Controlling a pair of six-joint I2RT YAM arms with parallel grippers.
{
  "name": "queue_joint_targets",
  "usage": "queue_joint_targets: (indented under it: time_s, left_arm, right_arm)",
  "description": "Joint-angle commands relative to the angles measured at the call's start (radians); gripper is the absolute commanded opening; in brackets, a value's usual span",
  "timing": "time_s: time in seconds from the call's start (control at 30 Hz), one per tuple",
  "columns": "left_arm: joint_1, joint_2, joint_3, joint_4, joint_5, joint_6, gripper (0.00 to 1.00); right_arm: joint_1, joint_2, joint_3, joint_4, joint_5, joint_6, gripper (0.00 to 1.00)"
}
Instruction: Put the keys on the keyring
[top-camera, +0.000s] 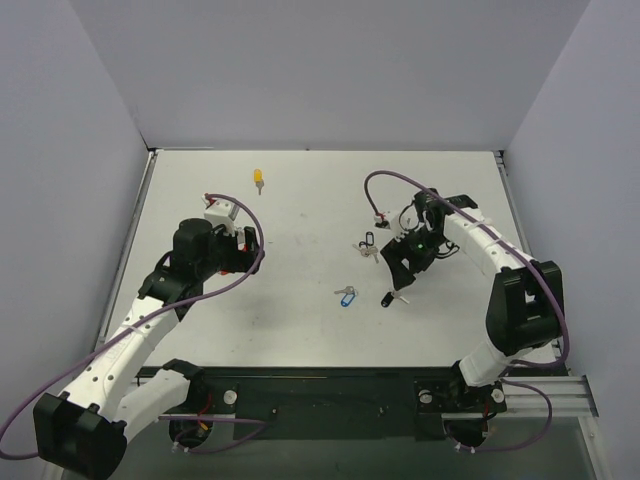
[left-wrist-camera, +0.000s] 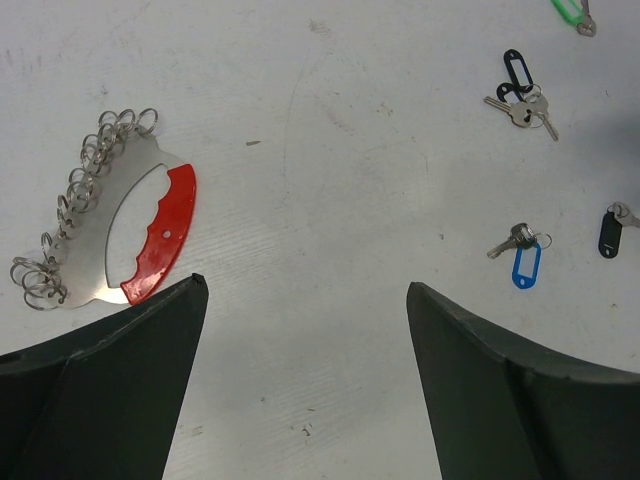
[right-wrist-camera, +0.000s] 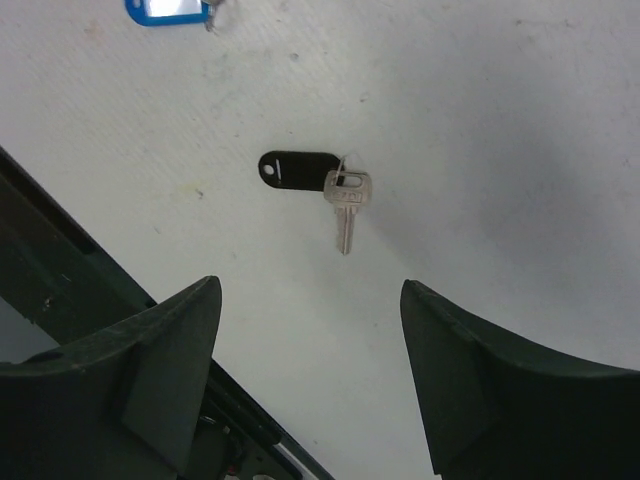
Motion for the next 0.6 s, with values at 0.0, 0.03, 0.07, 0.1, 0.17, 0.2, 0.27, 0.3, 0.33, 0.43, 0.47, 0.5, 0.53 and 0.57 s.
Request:
queue_joint_targets:
  time_s: [0.0,0.03,0.07,0.1,0.17,0.2,0.27,0.3,0.33,0.43,0.47,0.5,0.53,0.57]
  left_arm:
    - [0.007,-0.012,0.003,0.036,0.016,0.018,0.92]
    - [0.008,-0.012,0.004,0.038,0.016,0.018,0.91]
    - [0.010,-0.013,0.006,0.036,0.017,0.018,0.91]
    - [0.013,-0.013,0.006,0.038,0.019,0.016,0.91]
    - [0.014,-0.013,0.006,0.038,0.022,0.016,0.91]
    - [0.014,-0.015,0.004,0.036,0.024,0.016,0.91]
    - [0.016,-0.018,0.004,0.034,0.025,0.016,0.91]
    - [0.016,-0.021,0.004,0.034,0.027,0.016,0.91]
    - [0.016,-0.022,0.006,0.033,0.027,0.016,0.91]
    - [0.019,-0.032,0.003,0.033,0.028,0.015,0.91]
    - [0.019,-0.033,0.004,0.034,0.030,0.015,0.91]
    - [0.020,-0.033,0.003,0.034,0.033,0.015,0.91]
    - [0.022,-0.035,0.004,0.034,0.036,0.015,0.91]
    - [0.022,-0.033,0.004,0.036,0.036,0.013,0.91]
  right_arm:
    - [0.007,0.002,-0.033,-0.007,0.114,0.049,0.64]
    - [0.011,0.006,-0.039,0.015,0.152,0.069,0.62]
    - [0.022,0.013,-0.042,0.021,0.166,0.076,0.59]
    - [0.024,0.028,-0.041,0.033,0.191,0.093,0.56]
    - [0.054,0.064,-0.025,0.041,0.235,0.127,0.48]
    - [0.062,0.078,-0.016,0.041,0.264,0.132,0.46]
    - [0.079,0.098,-0.016,0.050,0.275,0.148,0.43]
    - [0.082,0.099,-0.016,0.058,0.274,0.155,0.43]
    - [0.082,0.098,-0.016,0.061,0.265,0.162,0.42]
    - [0.082,0.101,-0.013,0.064,0.252,0.162,0.42]
    - [0.082,0.101,-0.016,0.062,0.246,0.158,0.42]
    - [0.082,0.101,-0.016,0.062,0.243,0.156,0.42]
    - [0.082,0.104,-0.016,0.061,0.231,0.150,0.43]
    - [0.082,0.104,-0.015,0.058,0.226,0.146,0.43]
